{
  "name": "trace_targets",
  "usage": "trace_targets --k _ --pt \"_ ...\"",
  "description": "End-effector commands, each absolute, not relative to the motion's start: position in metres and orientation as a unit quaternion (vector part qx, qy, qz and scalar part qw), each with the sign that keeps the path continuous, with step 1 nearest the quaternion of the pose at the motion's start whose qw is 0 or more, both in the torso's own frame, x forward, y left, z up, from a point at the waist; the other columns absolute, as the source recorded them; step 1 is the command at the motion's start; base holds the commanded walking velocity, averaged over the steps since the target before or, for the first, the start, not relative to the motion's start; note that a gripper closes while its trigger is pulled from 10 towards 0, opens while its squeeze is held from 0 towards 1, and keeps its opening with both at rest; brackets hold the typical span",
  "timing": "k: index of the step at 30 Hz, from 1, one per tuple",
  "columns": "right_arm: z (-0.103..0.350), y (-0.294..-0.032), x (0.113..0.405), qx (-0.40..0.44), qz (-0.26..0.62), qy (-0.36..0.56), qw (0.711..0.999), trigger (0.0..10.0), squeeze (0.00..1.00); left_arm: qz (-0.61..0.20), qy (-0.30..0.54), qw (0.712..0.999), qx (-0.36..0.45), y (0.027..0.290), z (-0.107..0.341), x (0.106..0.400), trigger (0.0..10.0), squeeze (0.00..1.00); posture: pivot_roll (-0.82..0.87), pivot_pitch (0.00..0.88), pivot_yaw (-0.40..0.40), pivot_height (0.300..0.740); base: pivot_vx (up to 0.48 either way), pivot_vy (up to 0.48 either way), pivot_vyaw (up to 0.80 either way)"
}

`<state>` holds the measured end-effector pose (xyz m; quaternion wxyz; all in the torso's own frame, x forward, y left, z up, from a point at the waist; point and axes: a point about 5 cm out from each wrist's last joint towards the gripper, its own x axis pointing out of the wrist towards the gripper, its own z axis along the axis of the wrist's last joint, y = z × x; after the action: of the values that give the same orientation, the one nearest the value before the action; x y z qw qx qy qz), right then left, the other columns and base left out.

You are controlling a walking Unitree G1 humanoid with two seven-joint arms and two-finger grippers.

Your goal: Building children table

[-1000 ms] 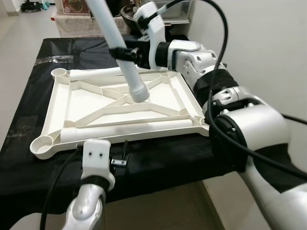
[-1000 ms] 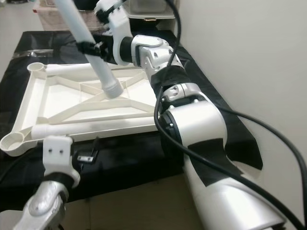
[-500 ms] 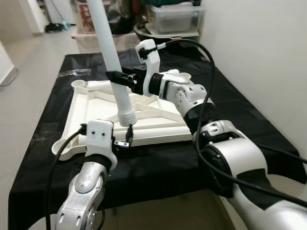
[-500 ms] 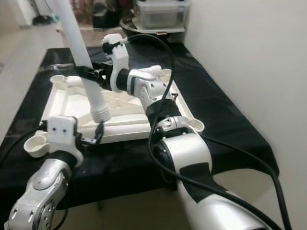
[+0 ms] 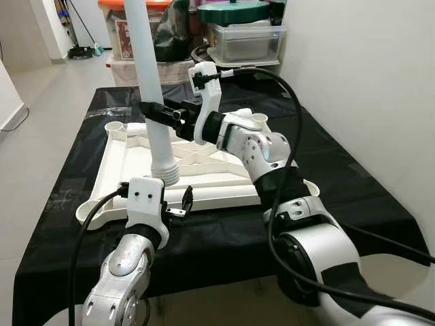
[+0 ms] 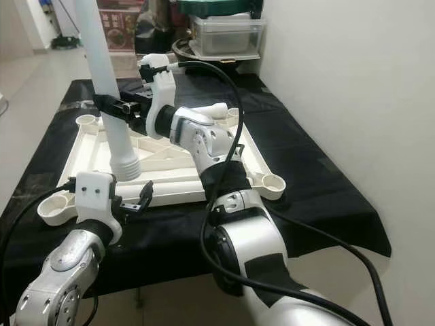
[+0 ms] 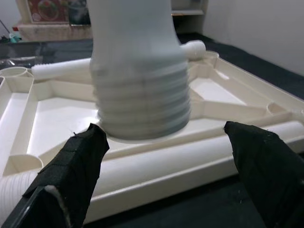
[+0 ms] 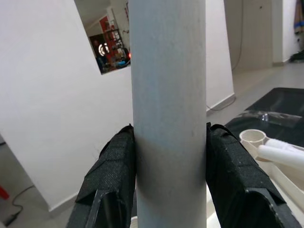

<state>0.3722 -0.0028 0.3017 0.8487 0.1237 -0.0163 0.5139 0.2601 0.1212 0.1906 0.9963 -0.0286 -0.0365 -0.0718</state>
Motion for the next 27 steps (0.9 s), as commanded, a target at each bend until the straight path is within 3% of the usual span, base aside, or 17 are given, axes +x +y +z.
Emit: trace_targets --k 1,27 --pt "0.297 -0.001 0.369 0.123 0.515 -0.007 0.848 0.0 0.00 -0.073 -0.033 0.996 -0.029 0.120 0.190 0.261 10.0 0.00 0.00 0.000 -0.021 0.740 0.000 0.000 0.00" --pt "0.290 -0.010 0.347 0.130 0.519 0.006 0.845 0.0 0.00 -0.061 -0.023 0.998 -0.016 0.123 0.180 0.263 10.0 0.00 -0.01 0.000 -0.016 0.740 0.000 0.000 0.00"
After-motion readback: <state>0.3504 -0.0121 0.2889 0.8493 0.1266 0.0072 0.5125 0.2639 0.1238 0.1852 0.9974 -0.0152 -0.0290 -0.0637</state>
